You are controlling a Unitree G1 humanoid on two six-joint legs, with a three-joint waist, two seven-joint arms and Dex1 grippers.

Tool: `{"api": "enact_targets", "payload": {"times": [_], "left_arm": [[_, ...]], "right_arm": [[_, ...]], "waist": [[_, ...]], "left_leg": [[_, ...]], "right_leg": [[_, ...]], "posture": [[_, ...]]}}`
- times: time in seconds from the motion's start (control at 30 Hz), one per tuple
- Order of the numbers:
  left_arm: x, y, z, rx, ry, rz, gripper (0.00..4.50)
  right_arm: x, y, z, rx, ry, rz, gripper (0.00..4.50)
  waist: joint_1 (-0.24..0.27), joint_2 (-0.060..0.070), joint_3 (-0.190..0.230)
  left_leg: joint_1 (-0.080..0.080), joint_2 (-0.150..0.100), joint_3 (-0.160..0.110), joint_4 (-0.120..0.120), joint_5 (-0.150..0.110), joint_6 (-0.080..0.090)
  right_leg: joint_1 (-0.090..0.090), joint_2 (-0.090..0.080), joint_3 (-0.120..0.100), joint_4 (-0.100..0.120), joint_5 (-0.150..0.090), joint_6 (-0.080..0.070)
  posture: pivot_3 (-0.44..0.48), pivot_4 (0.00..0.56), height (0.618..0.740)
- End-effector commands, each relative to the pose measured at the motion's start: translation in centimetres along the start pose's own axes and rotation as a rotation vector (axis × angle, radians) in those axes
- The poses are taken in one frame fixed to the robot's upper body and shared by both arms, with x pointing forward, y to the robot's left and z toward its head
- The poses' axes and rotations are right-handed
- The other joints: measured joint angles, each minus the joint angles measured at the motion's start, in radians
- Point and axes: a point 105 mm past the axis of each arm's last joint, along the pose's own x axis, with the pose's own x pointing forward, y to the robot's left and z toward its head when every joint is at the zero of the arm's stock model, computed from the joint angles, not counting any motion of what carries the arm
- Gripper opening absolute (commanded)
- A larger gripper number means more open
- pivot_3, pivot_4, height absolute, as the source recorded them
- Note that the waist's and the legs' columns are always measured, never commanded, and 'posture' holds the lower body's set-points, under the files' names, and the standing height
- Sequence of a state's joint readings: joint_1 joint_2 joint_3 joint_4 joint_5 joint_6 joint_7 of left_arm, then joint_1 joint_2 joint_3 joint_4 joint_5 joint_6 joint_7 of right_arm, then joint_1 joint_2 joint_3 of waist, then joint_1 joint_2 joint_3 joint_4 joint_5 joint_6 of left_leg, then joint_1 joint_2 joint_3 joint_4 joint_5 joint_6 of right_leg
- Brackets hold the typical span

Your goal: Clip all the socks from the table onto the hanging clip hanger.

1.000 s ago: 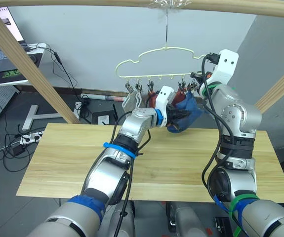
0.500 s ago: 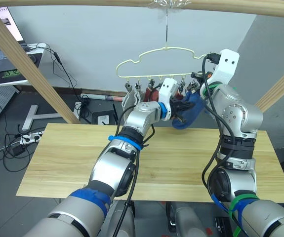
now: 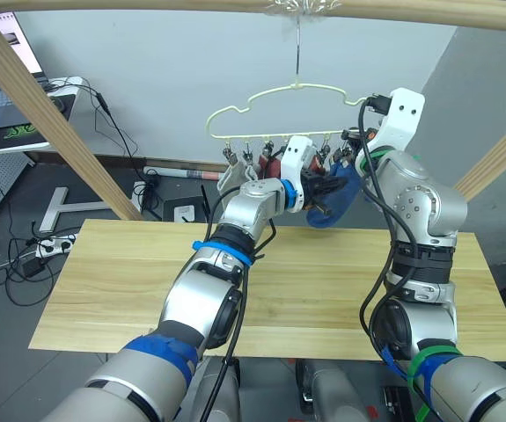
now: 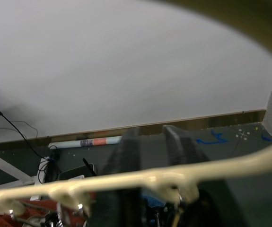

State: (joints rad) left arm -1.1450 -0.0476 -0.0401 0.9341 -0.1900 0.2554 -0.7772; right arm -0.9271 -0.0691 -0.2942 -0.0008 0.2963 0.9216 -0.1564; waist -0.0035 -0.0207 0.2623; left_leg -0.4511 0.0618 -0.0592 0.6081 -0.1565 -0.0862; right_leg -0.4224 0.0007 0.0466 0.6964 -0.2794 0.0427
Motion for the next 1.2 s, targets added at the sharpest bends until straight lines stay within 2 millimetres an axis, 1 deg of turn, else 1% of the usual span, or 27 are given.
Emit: {"api": "enact_targets", "payload": {"times": [0.03, 0.23, 0.37, 0.5, 0.63, 0.73, 0.77, 0.9, 1.07, 1.1, 1.13, 1.2], "left_arm": [[0.6, -1.0, 1.9, 0.043, -0.045, -0.039, 0.00], [0.6, -1.3, 1.4, 0.064, -0.023, -0.058, 0.00], [0.2, -1.5, 0.7, 0.083, 0.003, -0.072, 1.03], [-0.2, -1.6, 0.2, 0.088, 0.013, -0.077, 2.27], [-0.8, -1.7, 0.1, 0.082, 0.009, -0.080, 3.47], [-1.8, -1.6, -0.2, 0.081, 0.016, -0.081, 4.33], [-2.5, -1.5, -0.3, 0.066, 0.010, -0.077, 4.47], [-5.5, -1.0, -0.9, 0.011, -0.011, -0.032, 4.47], [-11.1, -0.5, -3.0, -0.093, 0.024, 0.047, 4.47], [-12.2, -0.3, -3.4, -0.112, 0.028, 0.079, 4.47], [-13.8, 0.1, -3.9, -0.124, 0.024, 0.125, 4.47], [-15.6, 0.2, -4.4, -0.128, 0.017, 0.181, 4.47]], "right_arm": [[-0.6, 0.8, 2.0, 0.000, -0.080, 0.029, 1.92], [-0.9, 1.0, 1.8, 0.007, -0.075, 0.039, 1.92], [-1.5, 0.9, 1.5, 0.011, -0.061, 0.048, 1.97], [-2.4, 0.9, 0.9, 0.006, -0.038, 0.068, 1.97], [-3.5, 0.8, 0.2, -0.015, -0.015, 0.093, 1.97], [-4.8, 0.6, -0.6, -0.040, 0.012, 0.114, 1.97], [-5.5, 0.4, -1.2, -0.054, 0.028, 0.126, 1.97], [-8.6, -0.5, -3.5, -0.144, 0.088, 0.178, 1.97], [-11.5, -1.9, -6.5, -0.227, 0.158, 0.206, 1.97], [-12.1, -1.9, -7.1, -0.239, 0.171, 0.220, 1.97], [-12.9, -2.2, -7.9, -0.255, 0.181, 0.224, 1.97], [-13.7, -2.6, -8.7, -0.271, 0.185, 0.227, 1.97]], "waist": [[0.000, 0.000, 0.000], [0.000, 0.000, 0.000], [-0.001, 0.000, 0.000], [-0.002, 0.000, 0.000], [-0.005, 0.000, 0.000], [-0.008, 0.000, 0.000], [-0.010, 0.000, 0.000], [-0.017, 0.000, 0.000], [-0.029, 0.000, 0.000], [-0.029, 0.000, 0.000], [-0.029, 0.001, -0.001], [-0.030, 0.001, -0.002]], "left_leg": [[0.000, 0.000, 0.000, 0.000, 0.000, 0.000], [0.000, 0.000, 0.000, 0.000, 0.000, 0.000], [0.000, 0.000, 0.000, 0.000, 0.000, 0.000], [0.000, 0.000, 0.000, 0.000, 0.000, 0.000], [0.000, 0.000, 0.000, 0.000, 0.000, 0.000], [0.000, 0.000, 0.000, 0.000, 0.000, 0.000], [0.000, 0.000, 0.000, 0.000, 0.000, 0.000], [0.000, 0.000, -0.001, 0.000, 0.000, 0.000], [0.002, 0.001, -0.001, 0.001, 0.000, 0.000], [0.002, 0.001, -0.001, 0.001, 0.000, 0.000], [0.003, 0.001, -0.001, 0.001, 0.000, 0.000], [0.004, 0.001, -0.001, 0.001, 0.000, 0.000]], "right_leg": [[0.000, 0.000, 0.000, 0.000, 0.000, 0.000], [0.000, 0.000, 0.000, 0.000, 0.000, 0.000], [0.000, 0.000, 0.000, 0.000, 0.000, 0.000], [0.000, 0.000, 0.000, 0.000, 0.000, 0.000], [0.000, 0.000, 0.000, 0.001, 0.000, 0.000], [0.000, 0.000, 0.000, 0.001, 0.000, 0.000], [0.000, 0.000, 0.000, 0.001, 0.000, 0.000], [0.000, 0.000, 0.000, 0.000, 0.000, 0.000], [0.002, 0.000, 0.000, 0.001, 0.000, 0.000], [0.002, 0.000, 0.000, 0.001, 0.000, 0.000], [0.002, 0.000, 0.000, 0.001, 0.000, 0.000], [0.003, 0.000, 0.001, 0.002, 0.000, 0.000]], "posture": [[0.083, 0.194, 0.740], [0.078, 0.199, 0.740], [0.068, 0.204, 0.740], [0.062, 0.205, 0.740], [0.049, 0.208, 0.740], [0.036, 0.206, 0.740], [0.036, 0.206, 0.740], [0.021, 0.202, 0.740], [0.019, 0.195, 0.740], [0.022, 0.191, 0.740], [0.024, 0.187, 0.740], [0.037, 0.183, 0.740]]}}
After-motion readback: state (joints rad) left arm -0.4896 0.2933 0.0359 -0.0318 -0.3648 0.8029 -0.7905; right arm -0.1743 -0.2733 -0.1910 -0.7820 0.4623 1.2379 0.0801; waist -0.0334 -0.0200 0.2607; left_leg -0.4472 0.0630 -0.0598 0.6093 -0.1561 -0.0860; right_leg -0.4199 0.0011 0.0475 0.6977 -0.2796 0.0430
